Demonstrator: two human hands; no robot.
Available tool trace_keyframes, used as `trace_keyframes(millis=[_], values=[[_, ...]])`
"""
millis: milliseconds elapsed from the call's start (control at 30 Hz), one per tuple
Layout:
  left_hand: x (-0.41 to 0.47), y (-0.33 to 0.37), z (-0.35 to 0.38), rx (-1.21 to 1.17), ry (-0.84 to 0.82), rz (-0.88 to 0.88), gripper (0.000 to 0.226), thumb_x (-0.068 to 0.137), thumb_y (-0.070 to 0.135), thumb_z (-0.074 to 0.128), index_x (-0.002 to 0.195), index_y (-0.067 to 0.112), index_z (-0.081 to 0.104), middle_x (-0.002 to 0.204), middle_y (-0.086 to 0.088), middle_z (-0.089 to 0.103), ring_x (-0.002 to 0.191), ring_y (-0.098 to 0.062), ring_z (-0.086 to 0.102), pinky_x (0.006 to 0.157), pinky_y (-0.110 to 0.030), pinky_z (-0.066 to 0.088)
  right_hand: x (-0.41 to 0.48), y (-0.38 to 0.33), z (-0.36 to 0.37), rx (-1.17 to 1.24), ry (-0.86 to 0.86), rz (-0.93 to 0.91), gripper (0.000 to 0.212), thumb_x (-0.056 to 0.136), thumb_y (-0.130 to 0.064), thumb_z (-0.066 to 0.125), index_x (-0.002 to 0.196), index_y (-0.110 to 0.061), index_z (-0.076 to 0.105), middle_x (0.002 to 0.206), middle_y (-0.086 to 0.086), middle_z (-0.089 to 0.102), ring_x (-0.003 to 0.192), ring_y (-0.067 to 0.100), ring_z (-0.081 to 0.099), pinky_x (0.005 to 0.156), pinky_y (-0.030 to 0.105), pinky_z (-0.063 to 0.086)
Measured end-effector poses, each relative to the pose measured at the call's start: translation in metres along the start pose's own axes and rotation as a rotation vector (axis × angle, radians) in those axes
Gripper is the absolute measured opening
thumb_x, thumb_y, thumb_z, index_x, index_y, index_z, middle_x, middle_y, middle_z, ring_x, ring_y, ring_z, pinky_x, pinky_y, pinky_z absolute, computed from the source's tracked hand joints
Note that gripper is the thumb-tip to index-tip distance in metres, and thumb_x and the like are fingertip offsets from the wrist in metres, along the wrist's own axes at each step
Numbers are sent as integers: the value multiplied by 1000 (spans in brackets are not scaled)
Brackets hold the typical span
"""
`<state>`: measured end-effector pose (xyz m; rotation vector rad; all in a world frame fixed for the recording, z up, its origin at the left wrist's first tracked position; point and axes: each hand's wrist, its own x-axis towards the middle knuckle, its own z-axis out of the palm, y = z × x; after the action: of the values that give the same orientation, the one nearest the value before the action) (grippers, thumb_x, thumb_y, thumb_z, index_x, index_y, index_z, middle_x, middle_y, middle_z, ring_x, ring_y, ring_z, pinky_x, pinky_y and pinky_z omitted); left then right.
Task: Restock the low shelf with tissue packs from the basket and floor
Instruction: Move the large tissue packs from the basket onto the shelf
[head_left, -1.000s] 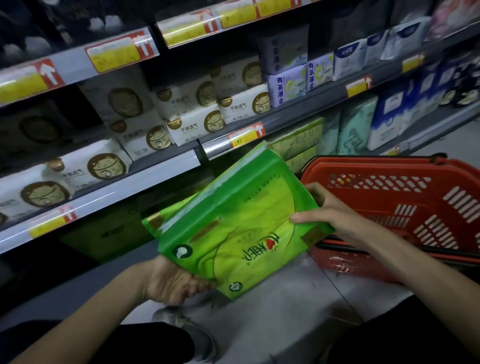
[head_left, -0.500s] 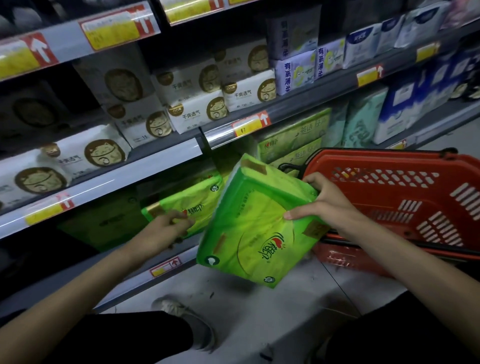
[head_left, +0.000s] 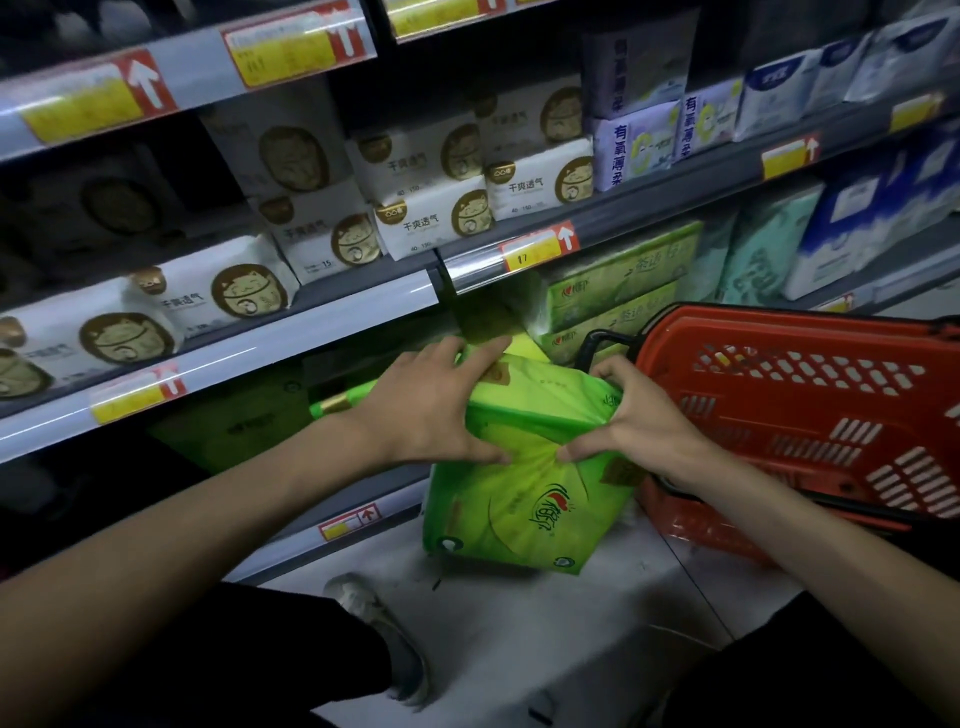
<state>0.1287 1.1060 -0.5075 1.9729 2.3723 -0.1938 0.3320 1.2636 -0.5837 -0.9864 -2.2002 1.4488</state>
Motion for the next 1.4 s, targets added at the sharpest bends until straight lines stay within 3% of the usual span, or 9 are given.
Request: trace_keyframes(millis=[133, 333, 600, 733, 867, 1000, 1167, 1300, 1400], values=[[12, 8, -8, 186, -26, 80, 121, 67, 92, 60, 163, 40, 9, 165, -13, 23, 152, -35, 25, 125, -54, 21, 3, -4, 3, -67, -2, -9, 93, 29, -44, 100, 109, -34, 53, 111, -4, 64, 98, 17, 65, 82, 44, 58], [22, 34, -4, 221, -162, 171, 127, 68, 86, 67, 162, 40, -5, 142, -14, 45, 130, -35, 48, 110, -51, 40, 7, -12, 15, -233, -44, -55, 101, 31, -47, 99, 118, -39, 48, 113, -1, 53, 102, 21, 56, 86, 41, 53], [3, 23, 17, 127, -182, 28, 126, 71, 86, 63, 161, 16, 8, 146, -14, 45, 130, -35, 50, 107, -47, 41, -1, -30, 30, -430, -126, -172, 101, 38, -46, 99, 124, -38, 44, 110, -7, 46, 101, 18, 53, 81, 36, 50], [-15, 14, 29, -119, -174, -44, 121, 65, 81, 73, 158, 27, 17, 135, -3, 46, 123, -25, 50, 93, -40, 47, -4, -35, 37, -517, -203, -282, 102, 43, -52, 96, 130, -31, 47, 108, -18, 44, 110, 14, 47, 92, 38, 48], [-35, -7, 36, -430, -93, -139, 104, 57, 69, 87, 145, 34, 44, 123, 9, 56, 107, -15, 55, 92, -35, 53, 0, -29, 48, -450, -242, -315, 120, 48, -69, 91, 151, -38, 38, 145, -13, 35, 135, 14, 37, 114, 39, 38], [-66, -44, 44, -812, -9, -331, 97, 47, 59, 95, 132, 32, 58, 117, 17, 70, 100, -7, 69, 91, -35, 58, 13, -26, 52, -236, -208, -225, 131, 55, -60, 94, 159, -48, 16, 162, -7, 28, 146, 13, 33, 117, 40, 36], [-123, -83, 69, -1345, 123, -655, 65, 63, 12, 94, 124, 16, 69, 100, -2, 81, 86, -24, 78, 70, -32, 63, 34, -8, 66, -114, -249, 96, 133, 56, -53, 95, 162, -36, 17, 162, 6, 37, 146, 21, 40, 116, 41, 39], [-170, -95, 101, -1651, 245, -889, 51, 68, 13, 87, 117, 8, 72, 102, -18, 79, 85, -38, 77, 71, -40, 60, 37, -3, 91, -31, -326, 368, 119, 68, -51, 90, 162, -27, 22, 154, 8, 48, 135, 27, 52, 99, 37, 50], [-185, -107, 116, -1783, 278, -943, 64, 62, 22, 91, 120, 4, 71, 109, -23, 76, 91, -44, 75, 81, -48, 58, 28, -3, 114, 64, -390, 576, 111, 51, -78, 86, 145, -33, 45, 133, 7, 59, 113, 28, 64, 89, 45, 59]])
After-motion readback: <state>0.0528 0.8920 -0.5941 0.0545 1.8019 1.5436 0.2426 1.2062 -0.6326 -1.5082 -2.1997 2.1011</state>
